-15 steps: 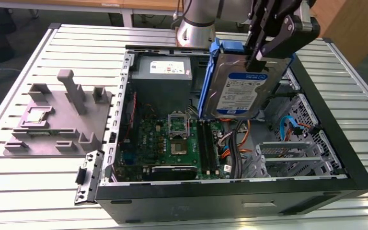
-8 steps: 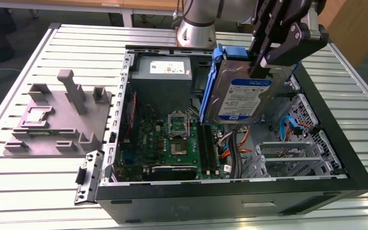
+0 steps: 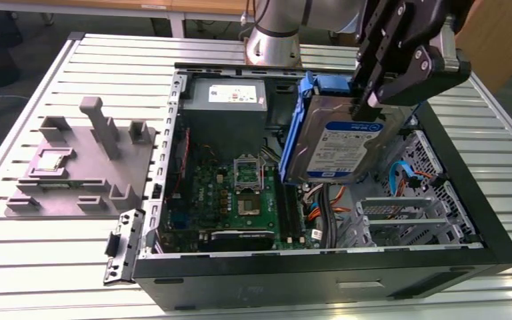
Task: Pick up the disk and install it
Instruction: 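Pick up the disk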
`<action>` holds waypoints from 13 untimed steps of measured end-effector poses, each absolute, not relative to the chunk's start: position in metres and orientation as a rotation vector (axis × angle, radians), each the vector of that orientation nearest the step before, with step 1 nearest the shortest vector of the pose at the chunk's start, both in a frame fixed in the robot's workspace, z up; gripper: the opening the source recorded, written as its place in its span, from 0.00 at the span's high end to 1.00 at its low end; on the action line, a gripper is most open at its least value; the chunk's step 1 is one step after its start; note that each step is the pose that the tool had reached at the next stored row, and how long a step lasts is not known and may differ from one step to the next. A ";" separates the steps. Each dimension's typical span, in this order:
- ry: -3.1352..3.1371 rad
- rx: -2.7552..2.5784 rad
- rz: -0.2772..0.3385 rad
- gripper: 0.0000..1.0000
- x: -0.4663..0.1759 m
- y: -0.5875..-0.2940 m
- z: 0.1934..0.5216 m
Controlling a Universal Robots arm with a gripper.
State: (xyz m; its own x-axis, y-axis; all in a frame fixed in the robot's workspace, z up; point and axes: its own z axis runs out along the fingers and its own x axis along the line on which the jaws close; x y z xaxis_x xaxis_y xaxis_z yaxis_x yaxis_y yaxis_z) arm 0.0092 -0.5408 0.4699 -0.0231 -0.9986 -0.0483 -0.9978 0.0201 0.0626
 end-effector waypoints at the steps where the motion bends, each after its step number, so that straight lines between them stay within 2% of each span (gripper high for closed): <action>1: -2.237 2.189 -0.123 0.65 0.009 -0.542 0.470; 13: -2.238 2.188 -0.123 0.65 0.010 -0.564 0.470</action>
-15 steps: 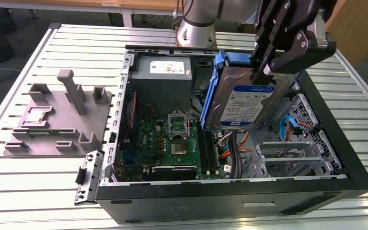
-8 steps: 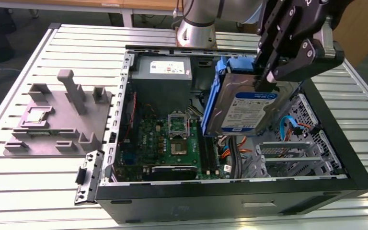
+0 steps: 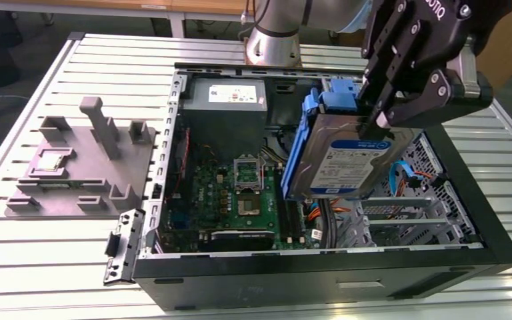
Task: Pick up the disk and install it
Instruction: 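Pick up the disk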
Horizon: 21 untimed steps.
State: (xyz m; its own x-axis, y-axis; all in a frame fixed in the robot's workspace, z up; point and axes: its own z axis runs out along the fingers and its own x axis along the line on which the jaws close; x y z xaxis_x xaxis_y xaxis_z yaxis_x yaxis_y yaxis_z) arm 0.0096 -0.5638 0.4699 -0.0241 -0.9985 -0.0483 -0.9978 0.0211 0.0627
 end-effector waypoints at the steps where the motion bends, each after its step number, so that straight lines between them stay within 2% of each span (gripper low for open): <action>1: -2.238 2.188 -0.123 0.65 0.010 -0.565 0.470; 21: -2.239 2.187 -0.123 0.65 0.024 -0.577 0.469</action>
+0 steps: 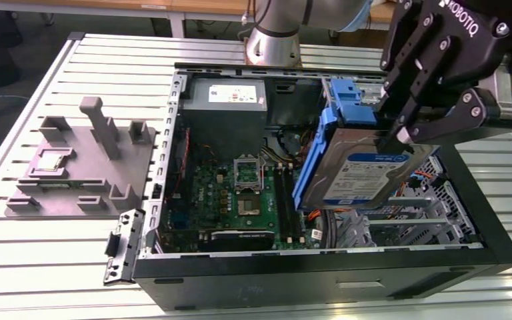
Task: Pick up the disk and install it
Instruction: 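Pick up the disk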
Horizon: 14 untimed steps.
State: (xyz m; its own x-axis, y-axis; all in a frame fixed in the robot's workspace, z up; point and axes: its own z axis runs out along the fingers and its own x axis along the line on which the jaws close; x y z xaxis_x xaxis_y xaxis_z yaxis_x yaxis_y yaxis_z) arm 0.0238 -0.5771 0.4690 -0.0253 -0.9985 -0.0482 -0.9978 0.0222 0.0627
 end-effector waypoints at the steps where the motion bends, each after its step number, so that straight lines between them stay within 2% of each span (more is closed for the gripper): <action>1: -2.239 2.187 -0.123 0.65 0.025 -0.577 0.469; 14: -2.239 2.186 -0.123 0.65 0.049 -0.577 0.468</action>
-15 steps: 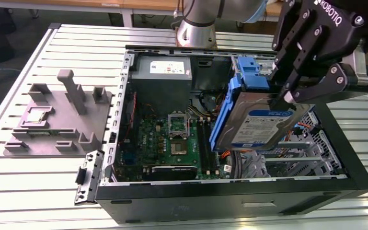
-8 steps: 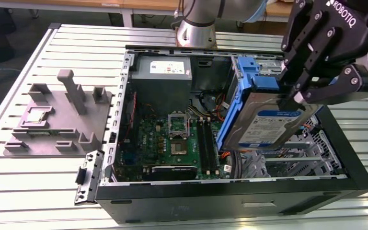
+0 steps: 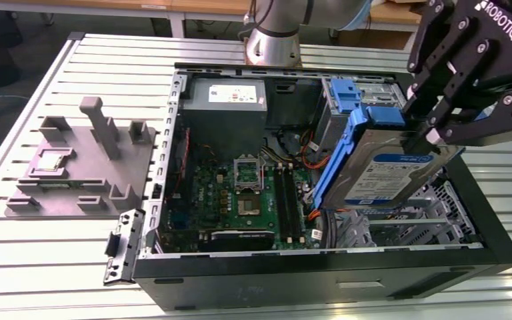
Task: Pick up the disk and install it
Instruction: 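Pick up the disk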
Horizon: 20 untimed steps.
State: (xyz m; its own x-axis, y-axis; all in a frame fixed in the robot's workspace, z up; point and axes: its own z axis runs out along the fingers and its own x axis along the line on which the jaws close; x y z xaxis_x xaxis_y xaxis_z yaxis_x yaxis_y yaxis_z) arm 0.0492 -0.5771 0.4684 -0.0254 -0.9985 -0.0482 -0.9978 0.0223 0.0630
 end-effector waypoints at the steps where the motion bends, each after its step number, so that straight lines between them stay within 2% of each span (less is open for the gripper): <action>1: -2.239 2.186 -0.124 0.65 0.051 -0.577 0.468; 20: -2.238 2.185 -0.126 0.65 0.093 -0.578 0.468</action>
